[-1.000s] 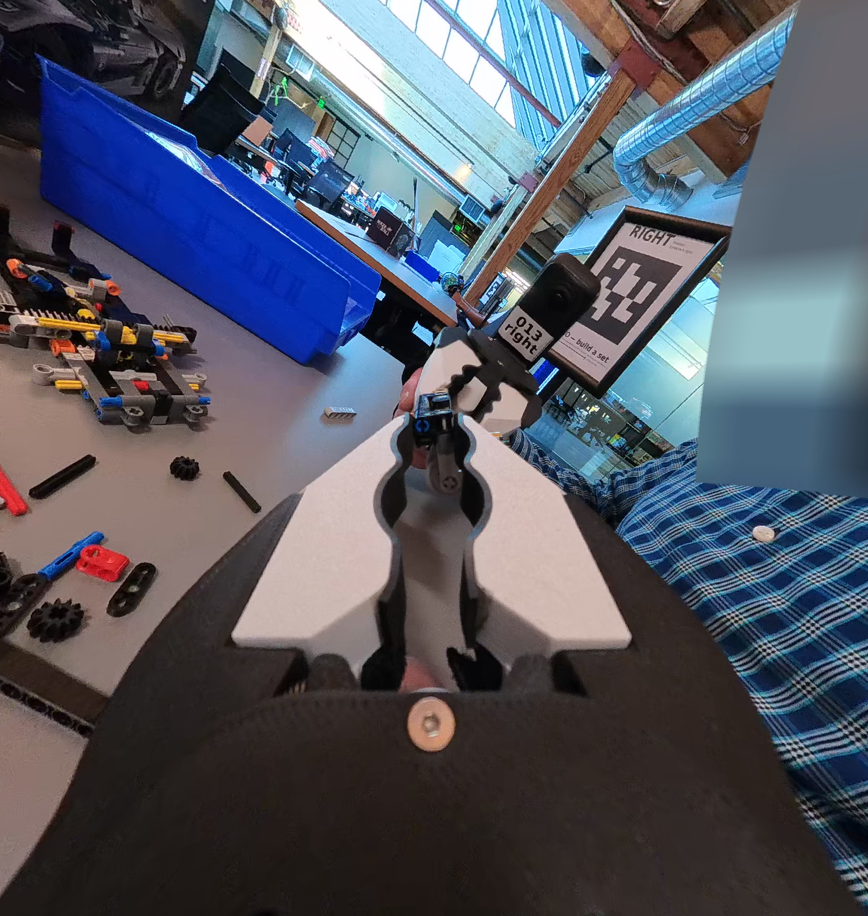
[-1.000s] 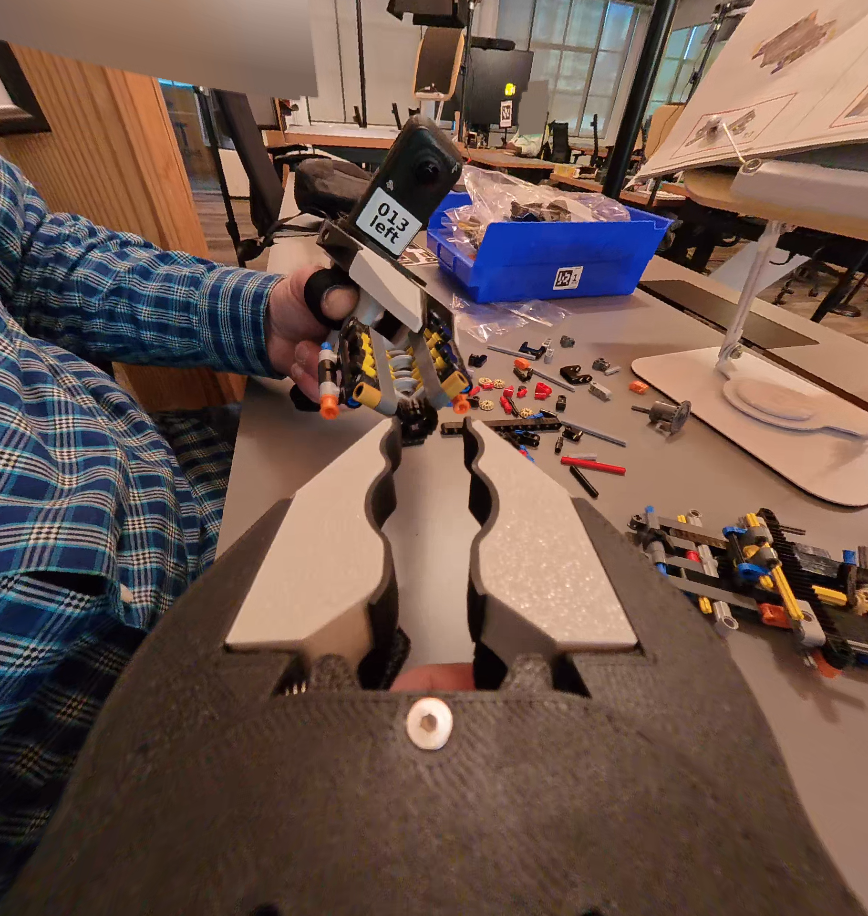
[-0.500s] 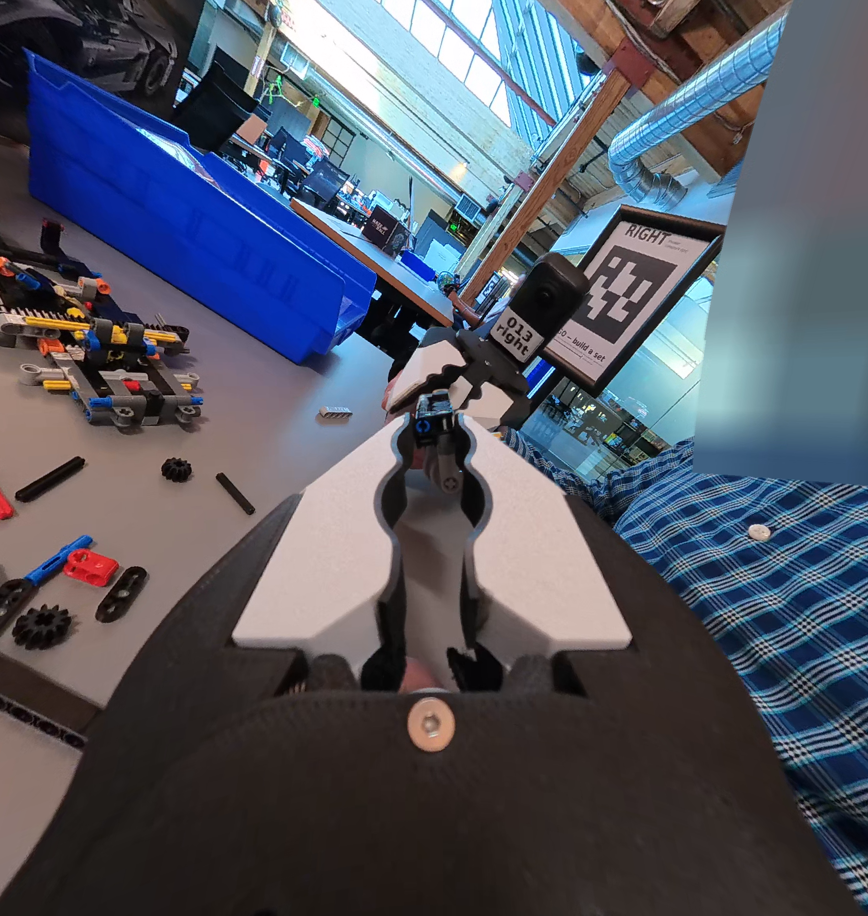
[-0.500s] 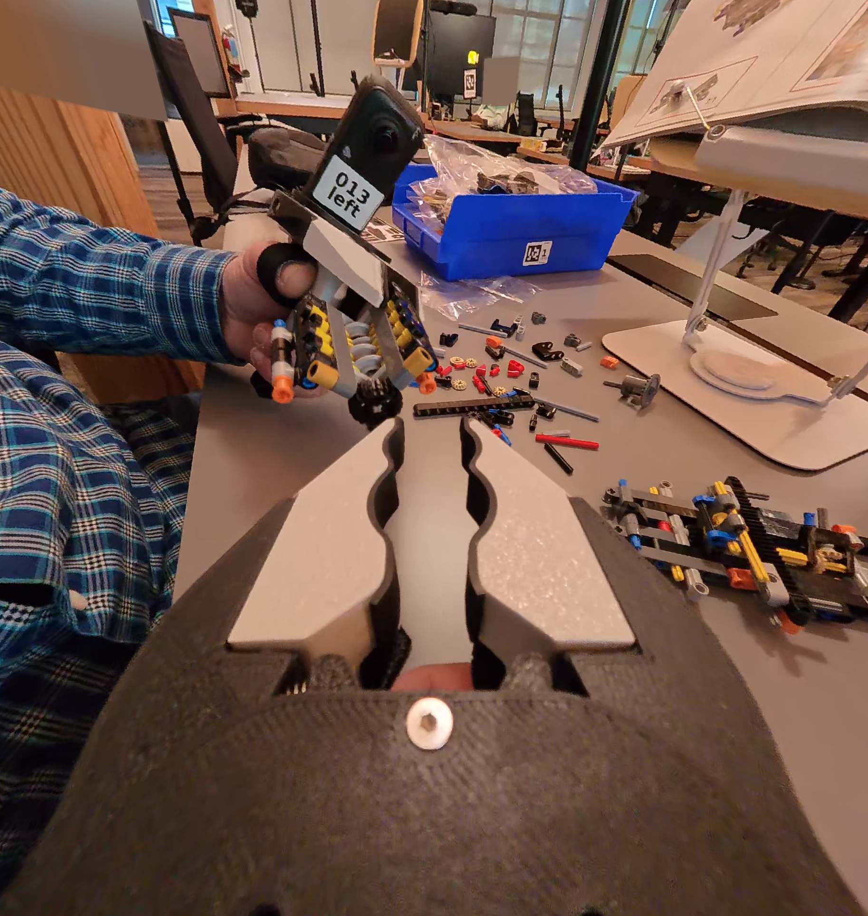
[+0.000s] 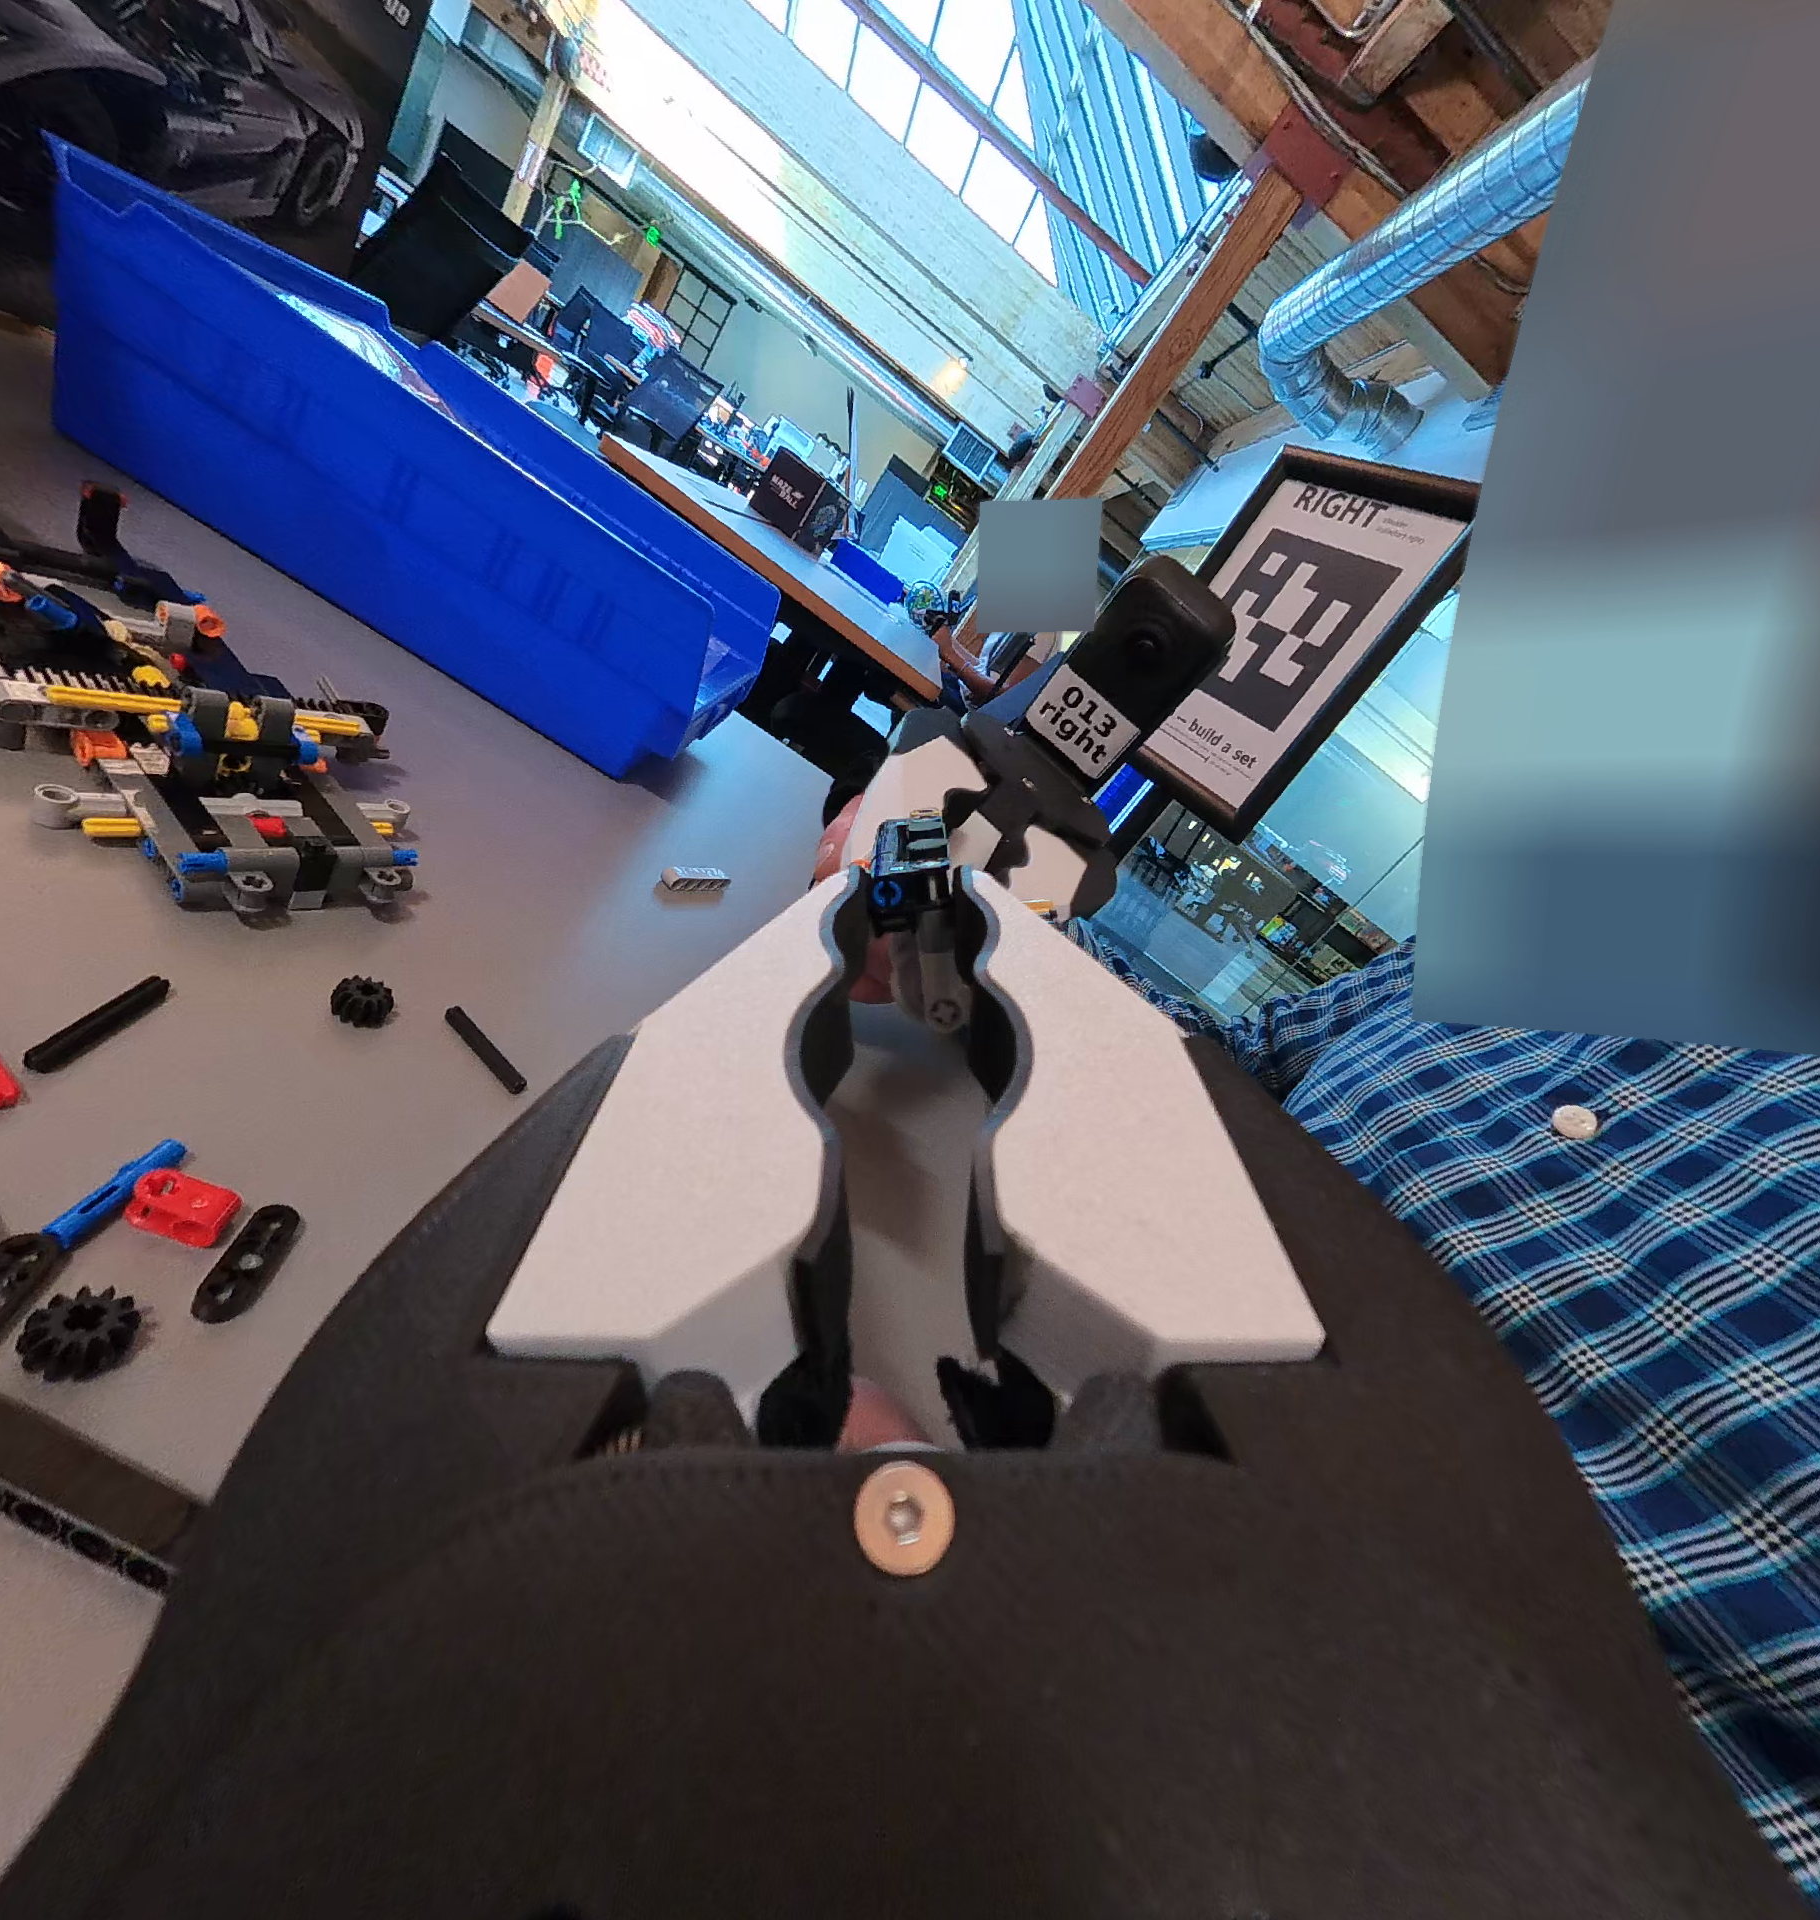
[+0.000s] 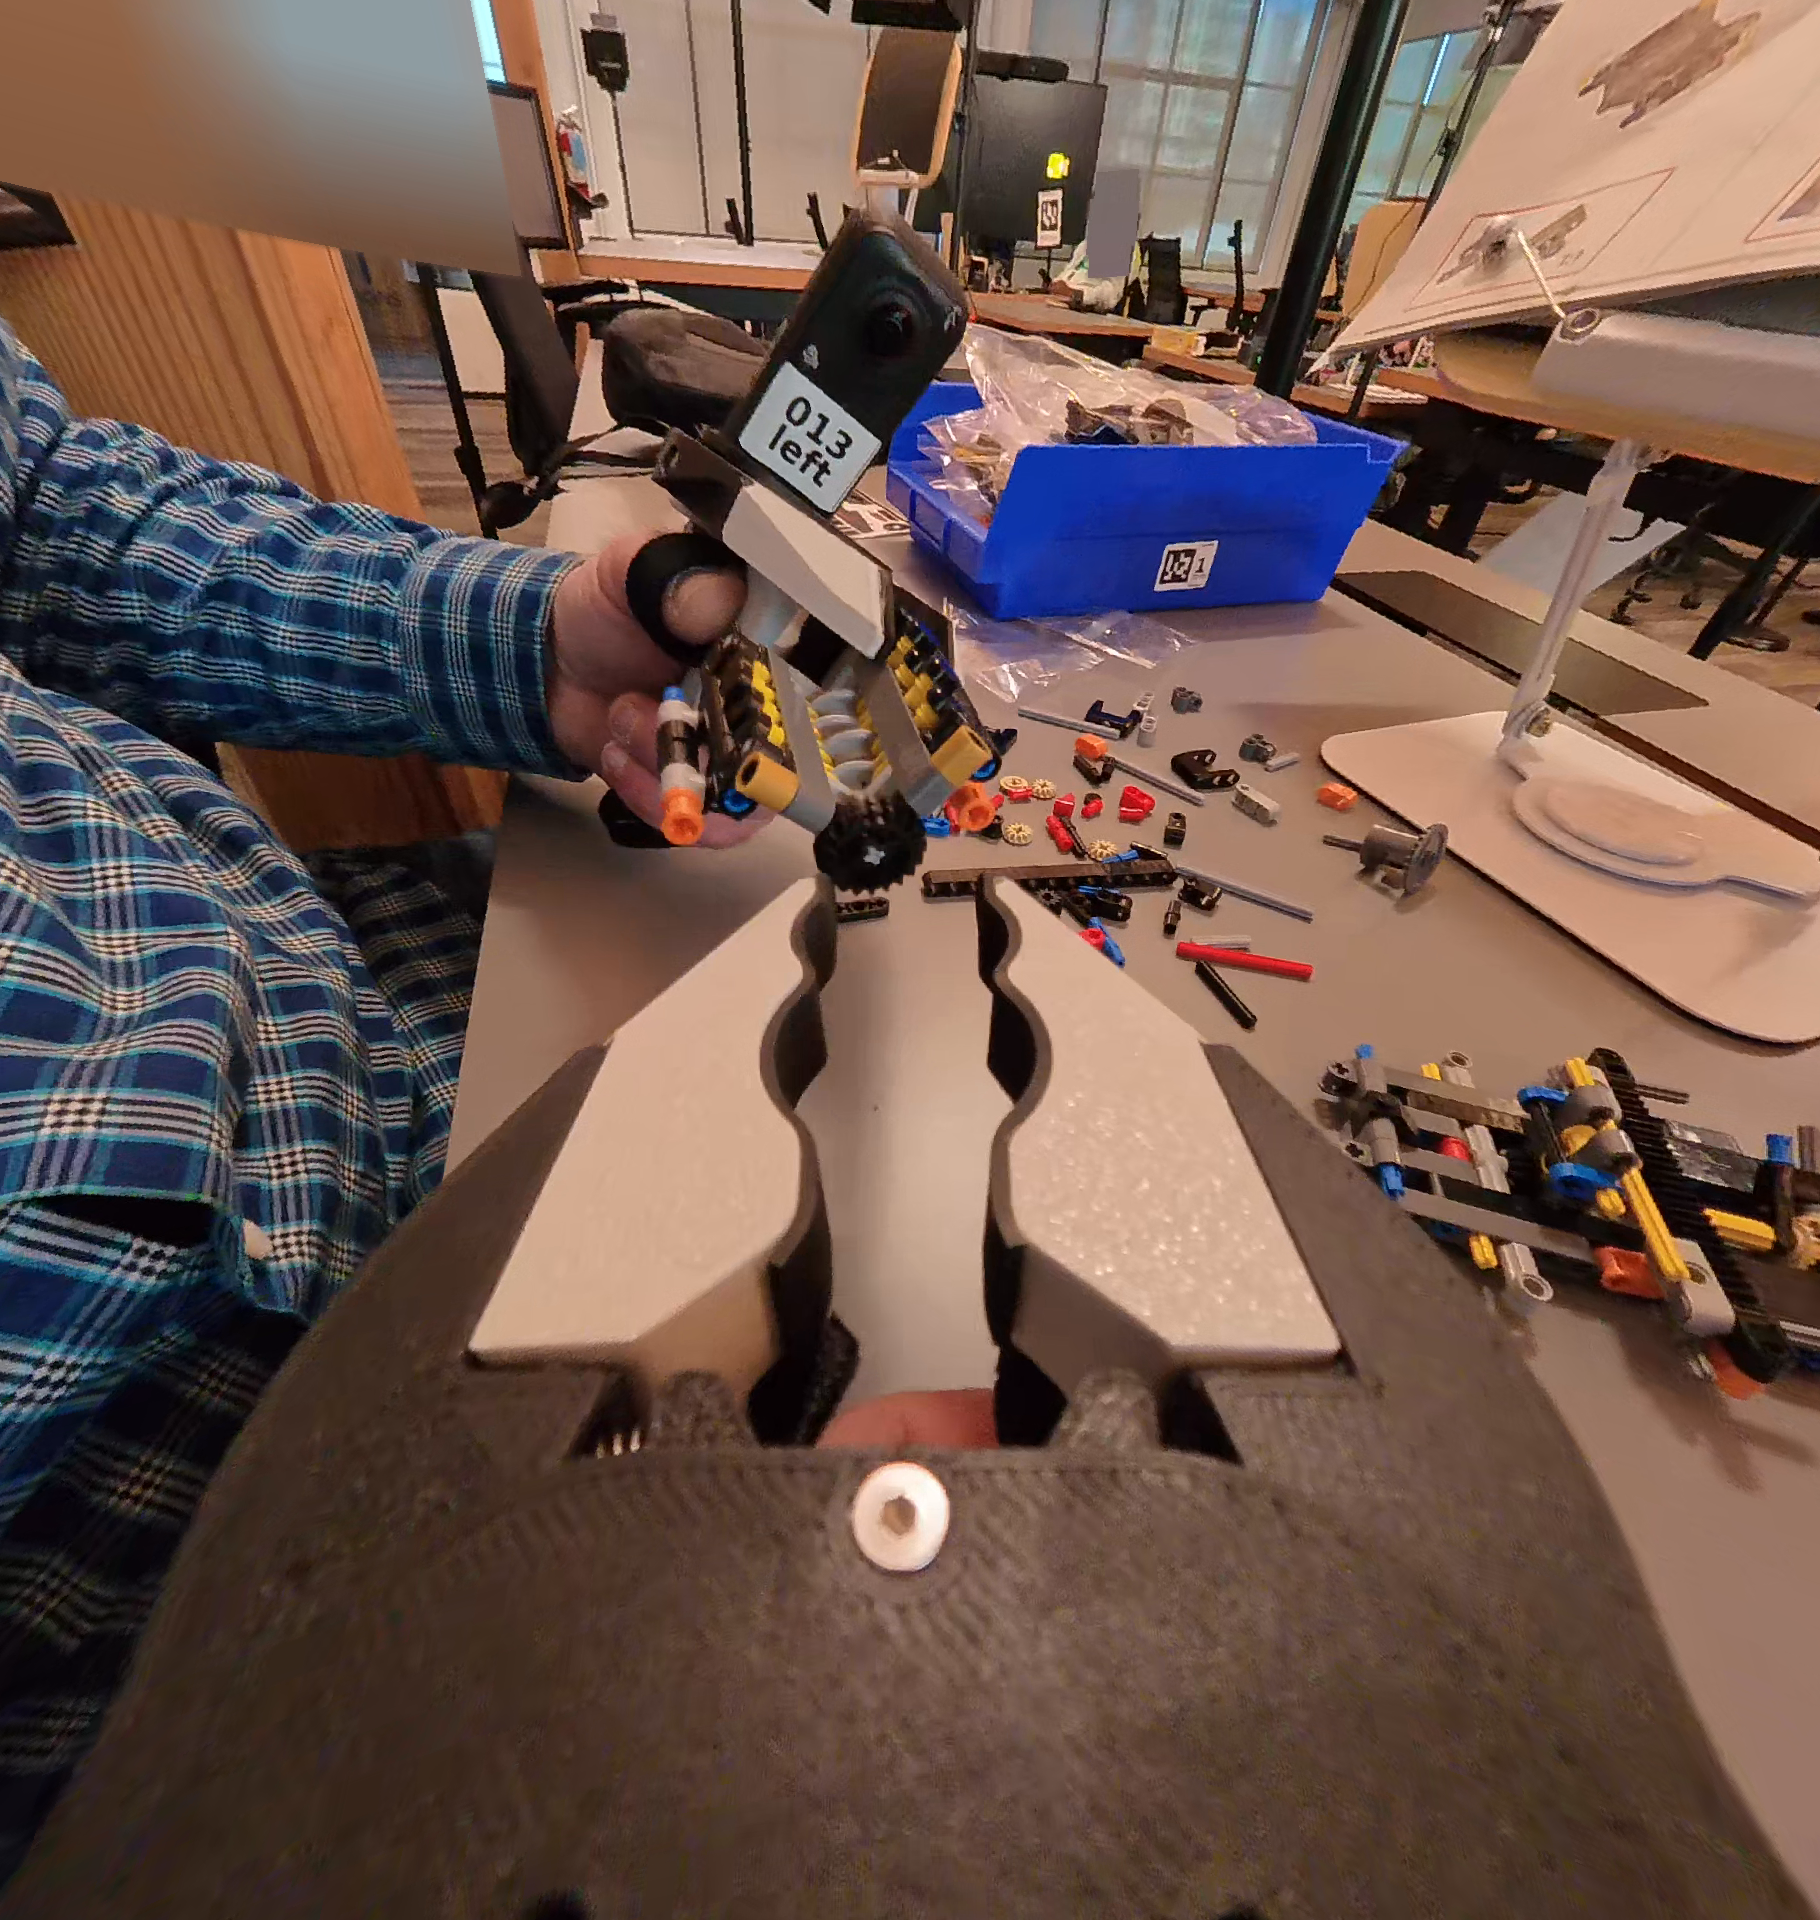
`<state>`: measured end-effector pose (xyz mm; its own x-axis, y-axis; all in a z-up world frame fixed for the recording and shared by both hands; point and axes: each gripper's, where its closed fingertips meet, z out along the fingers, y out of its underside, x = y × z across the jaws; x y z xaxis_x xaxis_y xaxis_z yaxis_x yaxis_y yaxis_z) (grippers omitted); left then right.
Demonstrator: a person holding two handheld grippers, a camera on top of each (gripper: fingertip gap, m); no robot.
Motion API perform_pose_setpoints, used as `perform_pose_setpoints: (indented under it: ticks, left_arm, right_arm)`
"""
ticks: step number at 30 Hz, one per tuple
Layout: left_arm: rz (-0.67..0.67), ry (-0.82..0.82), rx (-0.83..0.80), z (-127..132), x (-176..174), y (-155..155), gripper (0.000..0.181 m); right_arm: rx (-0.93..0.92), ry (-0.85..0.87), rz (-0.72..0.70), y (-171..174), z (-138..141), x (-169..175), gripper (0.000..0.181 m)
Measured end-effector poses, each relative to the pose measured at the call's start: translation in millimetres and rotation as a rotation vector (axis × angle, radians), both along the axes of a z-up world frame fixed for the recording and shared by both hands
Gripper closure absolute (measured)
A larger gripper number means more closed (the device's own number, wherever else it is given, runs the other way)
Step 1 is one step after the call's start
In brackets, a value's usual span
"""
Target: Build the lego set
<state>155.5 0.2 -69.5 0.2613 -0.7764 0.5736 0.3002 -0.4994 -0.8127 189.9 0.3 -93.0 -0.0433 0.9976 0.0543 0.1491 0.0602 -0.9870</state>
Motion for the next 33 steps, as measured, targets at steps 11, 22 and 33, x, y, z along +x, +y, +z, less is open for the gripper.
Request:
perform_pose_setpoints:
  ticks: [11,22,33]
  left_arm:
    - [-0.002,0.015,-0.001,-3,1,0,0.168]
    - [-0.025,0.023,-0.002,-6,5,-3,0.168]
    - [-0.047,0.017,0.003,-5,9,-6,0.168]
  right_arm:
    - [-0.026,0.035,0.017,1,8,3,0.153]
    - [-0.054,0.047,0.025,4,7,5,0.154]
    - [-0.023,-0.016,-0.020,9,-6,1,0.159]
